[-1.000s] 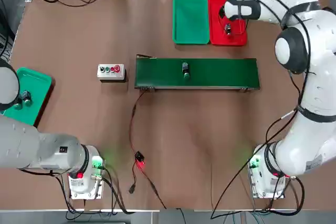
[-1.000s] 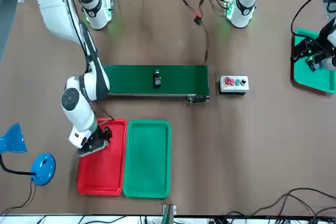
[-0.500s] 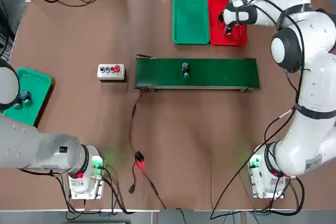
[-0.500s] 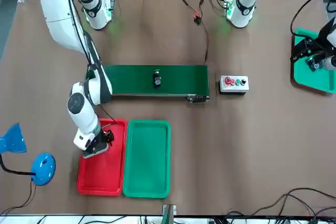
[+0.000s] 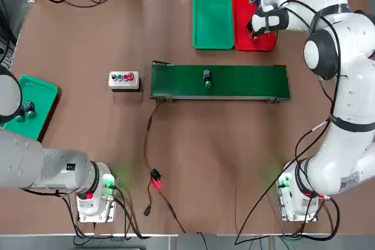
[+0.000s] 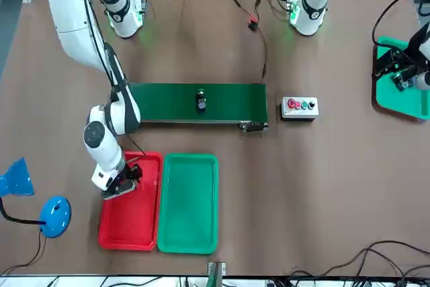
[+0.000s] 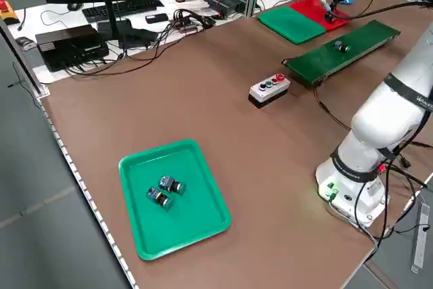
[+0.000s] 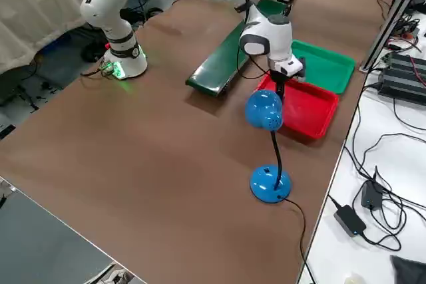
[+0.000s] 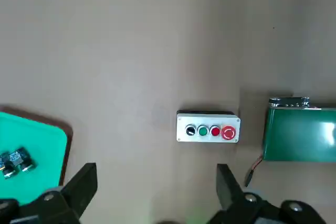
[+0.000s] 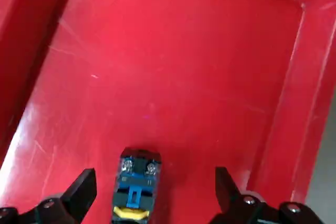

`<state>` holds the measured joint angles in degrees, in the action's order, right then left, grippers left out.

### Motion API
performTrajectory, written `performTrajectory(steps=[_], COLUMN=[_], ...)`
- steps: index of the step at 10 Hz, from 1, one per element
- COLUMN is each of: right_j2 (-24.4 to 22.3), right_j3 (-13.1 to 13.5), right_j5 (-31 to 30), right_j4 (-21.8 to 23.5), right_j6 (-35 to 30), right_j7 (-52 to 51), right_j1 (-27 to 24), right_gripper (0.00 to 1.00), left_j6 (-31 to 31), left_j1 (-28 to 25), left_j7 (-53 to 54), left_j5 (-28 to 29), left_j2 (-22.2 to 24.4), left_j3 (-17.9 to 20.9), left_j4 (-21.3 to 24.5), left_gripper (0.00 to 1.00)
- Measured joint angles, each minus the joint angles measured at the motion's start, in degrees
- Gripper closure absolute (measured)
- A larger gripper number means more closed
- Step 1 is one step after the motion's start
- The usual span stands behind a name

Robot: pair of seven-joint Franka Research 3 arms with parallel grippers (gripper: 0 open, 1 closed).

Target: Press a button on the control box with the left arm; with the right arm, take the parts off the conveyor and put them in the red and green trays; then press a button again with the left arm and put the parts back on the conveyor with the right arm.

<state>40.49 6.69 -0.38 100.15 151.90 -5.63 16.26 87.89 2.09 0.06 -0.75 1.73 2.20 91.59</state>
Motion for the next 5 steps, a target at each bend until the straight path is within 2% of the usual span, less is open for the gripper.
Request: performTrajectory(steps=[3,4,5], right_j2=[0.0,0.0,0.0], right_j3=[-0.5,-0.6,-0.7], right_j5=[0.0,0.0,0.0], right_j4=[1.3,1.6,1.6], right_j6=[0.0,0.0,0.0], right_j7=[0.0,0.0,0.0], right_j1=[0.0,0.0,0.0], right_gripper=[0.06,0.13,0.32], left_j6=[0.0,0.0,0.0], left_j1=[-0.2,-0.4,-0.4], left_j7=[0.0,0.0,0.0], left_j5=[0.0,0.0,0.0], left_j2=[0.0,0.0,0.0], left_j3=[0.2,0.2,0.2], left_j4=[0.0,0.0,0.0], left_gripper=[0.0,0.0,0.0])
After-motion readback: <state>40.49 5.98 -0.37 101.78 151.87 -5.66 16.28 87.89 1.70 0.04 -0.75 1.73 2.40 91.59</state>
